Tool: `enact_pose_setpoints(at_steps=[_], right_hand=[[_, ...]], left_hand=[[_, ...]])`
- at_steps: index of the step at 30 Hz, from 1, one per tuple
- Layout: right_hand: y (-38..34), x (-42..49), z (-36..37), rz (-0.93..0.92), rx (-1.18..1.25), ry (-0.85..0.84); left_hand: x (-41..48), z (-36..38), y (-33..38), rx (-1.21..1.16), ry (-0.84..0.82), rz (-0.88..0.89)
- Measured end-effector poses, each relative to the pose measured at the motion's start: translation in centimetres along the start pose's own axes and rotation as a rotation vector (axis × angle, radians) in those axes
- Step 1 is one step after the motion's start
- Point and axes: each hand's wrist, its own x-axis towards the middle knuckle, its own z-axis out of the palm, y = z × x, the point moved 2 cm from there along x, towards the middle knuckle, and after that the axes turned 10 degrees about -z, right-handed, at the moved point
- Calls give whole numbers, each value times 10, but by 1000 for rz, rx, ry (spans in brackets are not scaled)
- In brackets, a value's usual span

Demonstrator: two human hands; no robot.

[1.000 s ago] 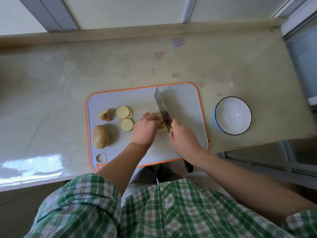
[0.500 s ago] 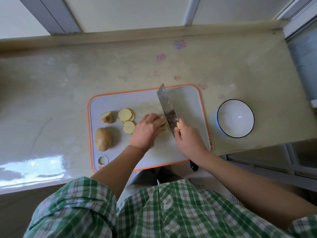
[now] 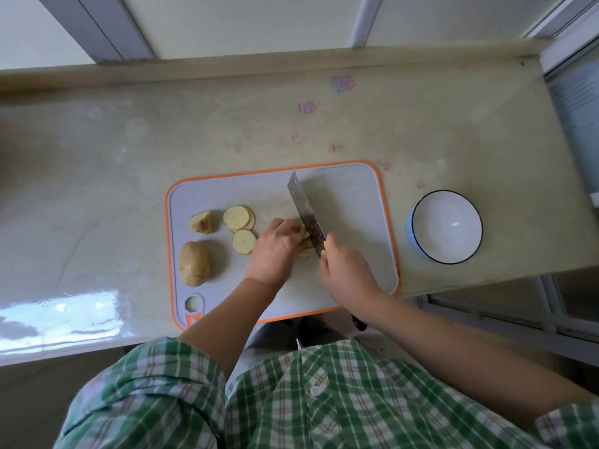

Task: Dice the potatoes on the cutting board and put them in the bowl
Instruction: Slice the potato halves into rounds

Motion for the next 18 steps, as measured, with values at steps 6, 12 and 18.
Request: enact_pose_setpoints(at_steps=[6,12,18], right_hand=[[8,1,1,-9,17,64],[10,2,-15,-50,26,63],[2,0,-10,-70,9,16]], left_hand=[[1,1,-3,30,-6,44],[-7,-2,-7,79,-25,-26],[-7,-1,-4,105,-60,-56]])
